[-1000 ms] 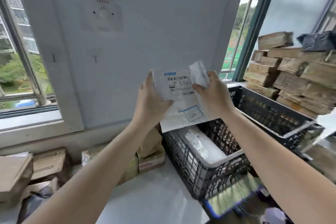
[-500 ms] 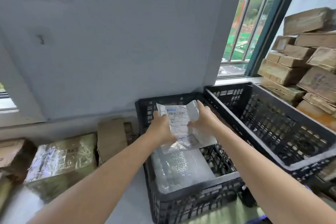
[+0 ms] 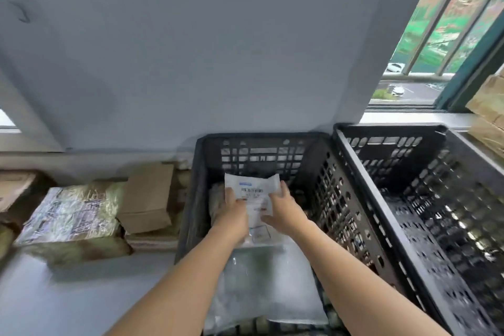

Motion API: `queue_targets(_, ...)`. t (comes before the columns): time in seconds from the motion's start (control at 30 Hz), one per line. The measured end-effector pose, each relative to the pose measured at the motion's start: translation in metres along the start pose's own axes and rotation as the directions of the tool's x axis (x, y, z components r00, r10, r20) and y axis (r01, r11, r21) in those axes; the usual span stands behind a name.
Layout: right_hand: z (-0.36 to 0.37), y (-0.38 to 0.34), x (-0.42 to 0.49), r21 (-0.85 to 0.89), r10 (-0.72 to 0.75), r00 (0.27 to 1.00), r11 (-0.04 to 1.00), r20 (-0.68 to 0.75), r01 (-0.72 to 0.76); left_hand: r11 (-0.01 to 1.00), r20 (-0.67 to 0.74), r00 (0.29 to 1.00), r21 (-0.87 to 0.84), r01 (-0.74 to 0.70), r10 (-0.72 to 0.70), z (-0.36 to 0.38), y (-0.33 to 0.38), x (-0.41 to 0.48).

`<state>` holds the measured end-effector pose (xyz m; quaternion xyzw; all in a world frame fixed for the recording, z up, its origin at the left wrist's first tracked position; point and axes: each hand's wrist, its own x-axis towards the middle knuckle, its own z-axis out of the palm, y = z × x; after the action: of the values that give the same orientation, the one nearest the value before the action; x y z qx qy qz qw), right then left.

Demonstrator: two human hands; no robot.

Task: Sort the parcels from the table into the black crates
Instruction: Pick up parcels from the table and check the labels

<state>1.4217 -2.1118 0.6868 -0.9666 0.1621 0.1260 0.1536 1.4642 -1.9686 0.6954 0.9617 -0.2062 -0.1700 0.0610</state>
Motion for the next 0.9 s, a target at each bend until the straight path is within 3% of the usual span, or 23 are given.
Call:
queue_targets(0.13, 0.019, 0.020, 0.010, -0.196, -0.087, 0.996, 0.977, -0.007, 0.084, 0.980, 0.172, 0.985, 0.195, -0.041, 0.007, 0.023, -0.006, 0.014)
queue_targets(0.23, 0.026, 0.031, 0.014, -0.189, -0.183, 0.974, 0.960, 0.131, 0.206, 0.975, 0.258, 0.964, 0.192, -0.113, 0.061, 0.035, -0.013, 0.017)
queue_targets(0.5, 0.051, 0.017, 0.038, -0.124, -0.186, 0.965, 0.970, 0.183, 0.210, 0.997, 0.323, 0.946, 0.080, 0.010, -0.035, 0.038, -0.017, 0.032)
queue_targets(0.7, 0.063, 0.019, 0.046, -0.187, -0.172, 0.955, 0.957, 0.240, 0.219, 0.982, 0.358, 0.930, 0.189, 0.012, -0.081, 0.048, -0.017, 0.038)
queue_targets(0.9, 0.027, 0.029, 0.036, 0.018, -0.123, 0.981, 0.992, 0.149, 0.122, 0.983, 0.269, 0.960, 0.183, 0.033, -0.082, 0.009, -0.006, 0.027)
